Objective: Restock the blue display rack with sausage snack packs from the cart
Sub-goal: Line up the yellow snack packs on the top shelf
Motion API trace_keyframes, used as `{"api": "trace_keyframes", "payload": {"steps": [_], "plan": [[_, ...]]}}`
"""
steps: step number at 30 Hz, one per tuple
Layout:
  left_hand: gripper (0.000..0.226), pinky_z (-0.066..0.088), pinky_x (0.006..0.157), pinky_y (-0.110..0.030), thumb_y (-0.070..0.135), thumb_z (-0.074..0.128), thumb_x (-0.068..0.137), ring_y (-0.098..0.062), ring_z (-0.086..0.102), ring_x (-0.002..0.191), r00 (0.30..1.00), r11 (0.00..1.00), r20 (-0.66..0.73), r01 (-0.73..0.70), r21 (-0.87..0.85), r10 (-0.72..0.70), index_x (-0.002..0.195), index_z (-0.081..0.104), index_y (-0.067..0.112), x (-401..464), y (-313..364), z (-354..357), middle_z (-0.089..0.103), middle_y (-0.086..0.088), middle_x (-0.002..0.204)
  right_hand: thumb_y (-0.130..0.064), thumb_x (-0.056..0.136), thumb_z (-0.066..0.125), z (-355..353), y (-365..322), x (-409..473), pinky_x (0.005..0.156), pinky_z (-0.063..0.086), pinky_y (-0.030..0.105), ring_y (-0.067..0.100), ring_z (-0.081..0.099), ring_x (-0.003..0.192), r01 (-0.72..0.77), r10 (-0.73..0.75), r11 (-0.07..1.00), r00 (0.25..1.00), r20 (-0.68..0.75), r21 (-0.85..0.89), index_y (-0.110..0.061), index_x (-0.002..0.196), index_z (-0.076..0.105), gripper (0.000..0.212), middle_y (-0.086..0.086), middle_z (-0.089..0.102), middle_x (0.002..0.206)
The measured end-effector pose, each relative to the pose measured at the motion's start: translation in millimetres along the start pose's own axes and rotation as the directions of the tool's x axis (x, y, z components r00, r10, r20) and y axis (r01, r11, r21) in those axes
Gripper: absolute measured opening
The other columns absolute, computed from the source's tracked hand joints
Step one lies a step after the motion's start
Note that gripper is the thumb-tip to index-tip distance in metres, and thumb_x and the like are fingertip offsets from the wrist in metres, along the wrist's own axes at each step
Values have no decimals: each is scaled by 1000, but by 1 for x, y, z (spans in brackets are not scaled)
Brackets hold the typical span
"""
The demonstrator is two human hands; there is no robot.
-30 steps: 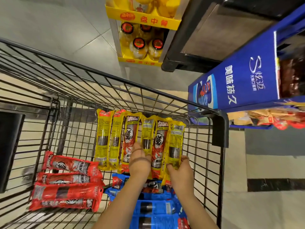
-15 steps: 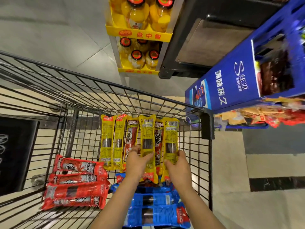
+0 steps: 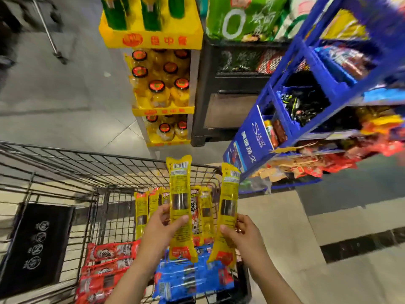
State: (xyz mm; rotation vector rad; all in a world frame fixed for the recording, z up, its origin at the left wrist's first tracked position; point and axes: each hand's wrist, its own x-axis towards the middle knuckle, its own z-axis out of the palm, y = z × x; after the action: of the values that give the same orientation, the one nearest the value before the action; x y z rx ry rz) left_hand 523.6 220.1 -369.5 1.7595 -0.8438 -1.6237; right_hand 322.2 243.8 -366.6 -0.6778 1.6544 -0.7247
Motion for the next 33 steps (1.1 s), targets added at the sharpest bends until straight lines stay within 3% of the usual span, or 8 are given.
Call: {"api": "trace_keyframes", "payload": {"steps": [4, 6, 10, 15, 17, 25, 29, 33], "plan": [[36, 46, 68, -8, 8, 72, 78, 14, 60, 77, 993, 995, 73, -96, -15, 97, 107, 51, 16, -34, 44, 44, 64, 10, 96, -3, 81, 69, -52, -24, -26, 62, 54, 24, 20, 67, 84, 82, -75, 990, 995, -65, 112, -9, 111, 57, 33, 6, 69, 96], [28, 45, 55, -4, 2, 71, 78, 14, 61, 62, 985, 988, 77, -150, -31, 152, 96, 55, 17, -51, 59, 71, 72, 8, 87, 2, 81, 67, -82, -33, -35, 59, 53, 24, 16, 67, 74, 124, -114, 980, 991, -69, 155, -8, 106, 57, 28, 6, 69, 89], [56, 54, 70, -23, 14, 83, 59, -8, 67, 74, 961, 964, 87, -258, -66, 263, 109, 58, 7, -80, 90, 141, 72, 1, 86, 5, 79, 69, -156, -46, -52, 56, 53, 19, 15, 65, 72, 224, -213, 946, 974, -73, 234, -8, 105, 55, 32, 8, 67, 90], [52, 52, 87, -42, 17, 84, 64, -24, 66, 92, 927, 933, 115, -349, -94, 358, 108, 57, 9, -119, 121, 249, 69, -15, 105, 6, 81, 66, -267, -55, -62, 55, 52, 18, 21, 64, 78, 317, -301, 916, 948, -102, 246, -1, 111, 56, 33, 14, 68, 94], [63, 54, 81, -38, 30, 85, 57, -20, 67, 89, 915, 922, 124, -372, -106, 384, 110, 57, 9, -127, 125, 288, 70, -13, 103, 2, 79, 70, -307, -56, -65, 56, 52, 19, 21, 65, 79, 349, -329, 905, 937, -122, 241, 0, 114, 56, 37, 17, 69, 98], [19, 48, 56, -12, 1, 60, 86, -10, 66, 73, 863, 896, 247, -438, -72, 441, 99, 63, 14, -153, 153, 386, 70, -2, 87, 0, 85, 63, -411, -66, -72, 58, 51, 23, 12, 66, 69, 417, -368, 855, 907, -205, 309, -7, 108, 58, 25, 10, 67, 90], [26, 49, 56, -11, 4, 55, 90, 1, 66, 70, 850, 888, 268, -457, -49, 453, 102, 60, 27, -151, 168, 409, 70, 7, 88, -13, 81, 59, -433, -79, -69, 60, 46, 31, 14, 59, 66, 426, -375, 859, 901, -216, 284, -13, 106, 60, 26, 2, 62, 79], [31, 49, 58, -19, 4, 52, 88, -11, 63, 74, 875, 912, 257, -401, -85, 409, 107, 60, 28, -138, 188, 427, 69, 6, 82, -4, 91, 48, -448, -96, -58, 61, 45, 31, 17, 54, 68, 427, -394, 860, 903, -171, 277, -19, 101, 63, 23, 4, 58, 77]]}}
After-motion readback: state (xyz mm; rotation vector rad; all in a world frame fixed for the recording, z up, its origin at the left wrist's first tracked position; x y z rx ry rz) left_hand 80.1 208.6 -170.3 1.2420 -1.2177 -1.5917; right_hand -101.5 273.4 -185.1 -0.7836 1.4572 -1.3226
